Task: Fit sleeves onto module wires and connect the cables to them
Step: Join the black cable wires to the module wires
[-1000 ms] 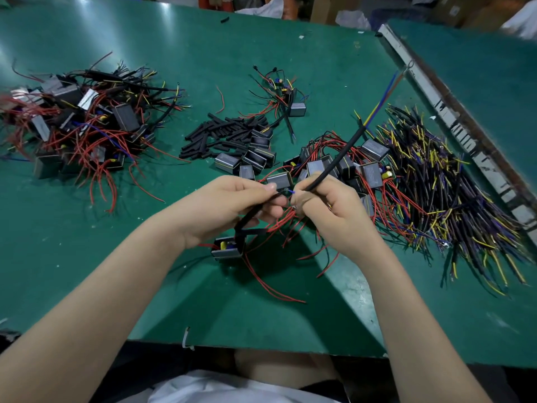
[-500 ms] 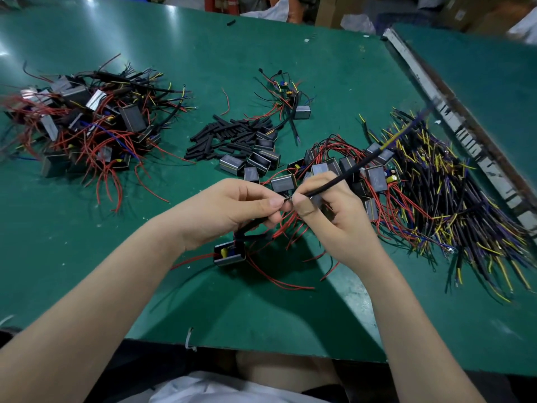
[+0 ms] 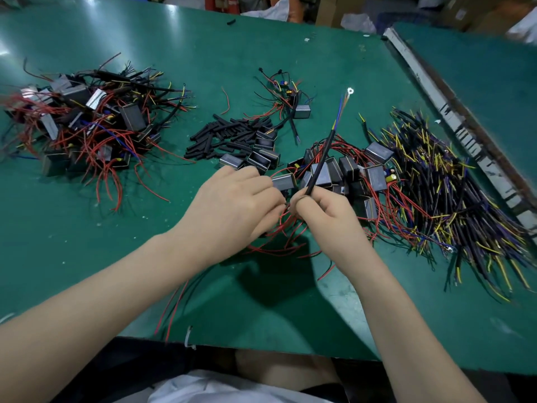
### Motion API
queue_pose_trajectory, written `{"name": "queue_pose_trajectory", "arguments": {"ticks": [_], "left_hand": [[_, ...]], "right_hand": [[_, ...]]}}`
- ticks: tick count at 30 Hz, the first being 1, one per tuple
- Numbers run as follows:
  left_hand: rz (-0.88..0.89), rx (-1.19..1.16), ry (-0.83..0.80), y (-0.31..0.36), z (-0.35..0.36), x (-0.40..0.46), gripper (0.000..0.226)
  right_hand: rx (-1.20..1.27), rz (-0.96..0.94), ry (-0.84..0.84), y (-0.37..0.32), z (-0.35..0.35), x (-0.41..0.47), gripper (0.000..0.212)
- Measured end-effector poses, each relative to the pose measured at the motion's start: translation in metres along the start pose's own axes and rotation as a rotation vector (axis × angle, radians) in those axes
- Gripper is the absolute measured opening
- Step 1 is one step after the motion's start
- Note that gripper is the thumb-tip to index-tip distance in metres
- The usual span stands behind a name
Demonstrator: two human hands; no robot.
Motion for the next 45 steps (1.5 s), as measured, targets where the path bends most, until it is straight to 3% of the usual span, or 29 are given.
{"name": "queue_pose_trajectory", "arguments": {"ticks": [4, 7, 13, 23, 28, 32, 38, 40, 43, 45], "left_hand": [[-0.344, -0.6, -0.204, -0.026, 0.027, -0.006, 0.012], [-0.401, -0.729, -0.234, -0.029, 0.035, -0.012, 0.009], [-0.369, -0.681, -0.139, -0.029, 0.026, -0.01, 0.008], [-0.511, -0.735, 0.079, -0.034, 0.018, -0.016, 0.009], [-0.454, -0.626, 0.158, -0.03, 0.008, -0.011, 0.012], [-0.384, -0.458, 0.262, -0.024, -0.002, -0.01, 0.012], [-0.318, -0.35, 0.347, -0.018, -0.008, -0.013, 0.014], [-0.345, -0.466, 0.246, -0.025, 0.002, -0.008, 0.012], [-0.529, -0.953, 0.018, -0.035, 0.034, -0.011, 0.015], [-0.648, -1.14, -0.052, -0.038, 0.048, -0.018, 0.016]], "right_hand": [[0.005, -0.055, 0.002, -0.004, 0.0, -0.003, 0.011], [-0.044, -0.09, -0.004, -0.006, -0.001, -0.003, 0.013], [0.127, -0.04, 0.0, 0.002, 0.0, -0.004, 0.02], [0.285, -0.031, 0.014, -0.001, 0.005, -0.004, 0.025], [0.363, 0.017, 0.039, 0.002, 0.008, -0.004, 0.024], [0.424, 0.131, 0.111, 0.011, 0.007, -0.003, 0.024], [0.616, 0.326, 0.042, 0.023, 0.022, -0.008, 0.041], [0.538, 0.276, 0.084, 0.02, 0.017, -0.006, 0.034], [0.405, 0.208, 0.136, 0.015, 0.01, -0.005, 0.021], [0.37, 0.189, 0.133, 0.014, 0.009, -0.006, 0.02]]}}
Point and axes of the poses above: each hand's wrist, its own x-axis towards the middle knuckle, its own z-axis out of the palm, y = z × x, the point moved 10 cm from there along x, towards the middle knuckle, and after that the axes turned 11 degrees about x, right-handed, at the moved point
